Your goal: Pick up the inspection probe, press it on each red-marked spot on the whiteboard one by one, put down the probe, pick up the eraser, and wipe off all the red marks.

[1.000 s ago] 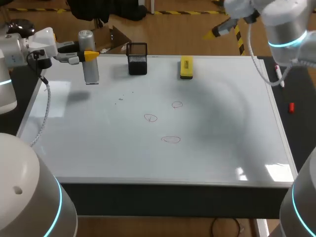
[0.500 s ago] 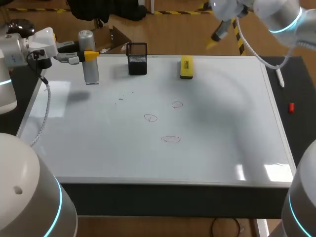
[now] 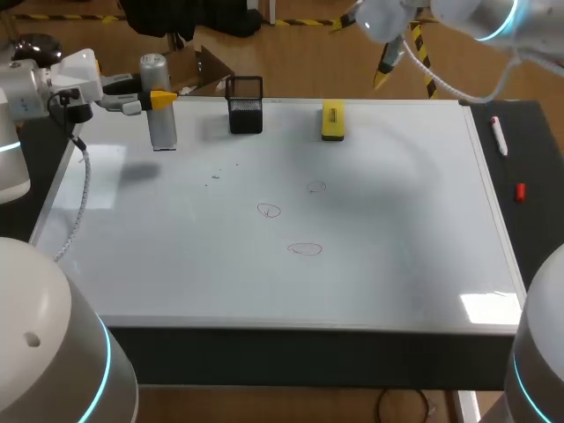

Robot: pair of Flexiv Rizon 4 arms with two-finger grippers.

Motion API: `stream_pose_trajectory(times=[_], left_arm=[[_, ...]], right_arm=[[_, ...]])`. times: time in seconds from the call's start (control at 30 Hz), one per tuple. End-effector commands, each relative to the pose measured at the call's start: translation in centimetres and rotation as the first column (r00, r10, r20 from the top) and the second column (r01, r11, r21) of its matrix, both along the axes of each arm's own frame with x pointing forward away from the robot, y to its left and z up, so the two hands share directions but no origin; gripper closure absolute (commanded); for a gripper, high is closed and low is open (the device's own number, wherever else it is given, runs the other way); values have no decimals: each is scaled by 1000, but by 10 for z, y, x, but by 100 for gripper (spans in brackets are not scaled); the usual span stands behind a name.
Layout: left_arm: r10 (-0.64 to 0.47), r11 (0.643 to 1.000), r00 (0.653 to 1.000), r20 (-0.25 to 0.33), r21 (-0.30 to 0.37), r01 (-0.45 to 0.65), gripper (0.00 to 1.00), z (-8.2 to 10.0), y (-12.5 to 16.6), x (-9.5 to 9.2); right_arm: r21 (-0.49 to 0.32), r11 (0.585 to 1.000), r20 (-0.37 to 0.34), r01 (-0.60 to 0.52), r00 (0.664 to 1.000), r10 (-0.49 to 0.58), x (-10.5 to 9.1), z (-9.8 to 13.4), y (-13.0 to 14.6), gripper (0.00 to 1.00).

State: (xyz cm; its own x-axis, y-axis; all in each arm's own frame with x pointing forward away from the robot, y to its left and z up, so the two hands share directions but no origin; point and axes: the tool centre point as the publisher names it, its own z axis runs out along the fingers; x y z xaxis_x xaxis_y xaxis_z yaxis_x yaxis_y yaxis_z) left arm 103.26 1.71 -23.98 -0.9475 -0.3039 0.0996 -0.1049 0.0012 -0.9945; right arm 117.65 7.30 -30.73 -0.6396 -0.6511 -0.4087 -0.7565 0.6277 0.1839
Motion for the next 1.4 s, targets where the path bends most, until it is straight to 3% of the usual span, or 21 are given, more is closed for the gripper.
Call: stream_pose_trajectory(times=[0.03, 0.1, 0.63, 0.87, 1.1, 1.4], left_arm=[[5, 1000, 1000, 2, 1, -5, 100, 1, -1, -1], [5, 1000, 1000, 2, 1, -5, 100, 1, -1, -1], [5, 1000, 1000, 2, 1, -5, 100, 1, -1, -1], [5, 1000, 1000, 2, 1, -5, 100, 1, -1, -1], [5, 1000, 1000, 2, 1, -5, 100, 1, -1, -1], [5, 1000, 1000, 2, 1, -5, 100, 1, -1, -1]], right_arm=[[-564, 765, 85, -312, 899, 429, -1, 3, 3, 0], [-525, 821, 170, -224, 918, 359, 3, 7, 1, 0], [-525, 821, 170, -224, 918, 359, 3, 7, 1, 0], [-480, 810, 77, -338, 903, 422, -5, -28, 12, 0], [-434, 823, 45, -367, 903, 427, -17, -57, 10, 0], [-423, 802, 9, -422, 883, 470, -25, -86, 19, 0]])
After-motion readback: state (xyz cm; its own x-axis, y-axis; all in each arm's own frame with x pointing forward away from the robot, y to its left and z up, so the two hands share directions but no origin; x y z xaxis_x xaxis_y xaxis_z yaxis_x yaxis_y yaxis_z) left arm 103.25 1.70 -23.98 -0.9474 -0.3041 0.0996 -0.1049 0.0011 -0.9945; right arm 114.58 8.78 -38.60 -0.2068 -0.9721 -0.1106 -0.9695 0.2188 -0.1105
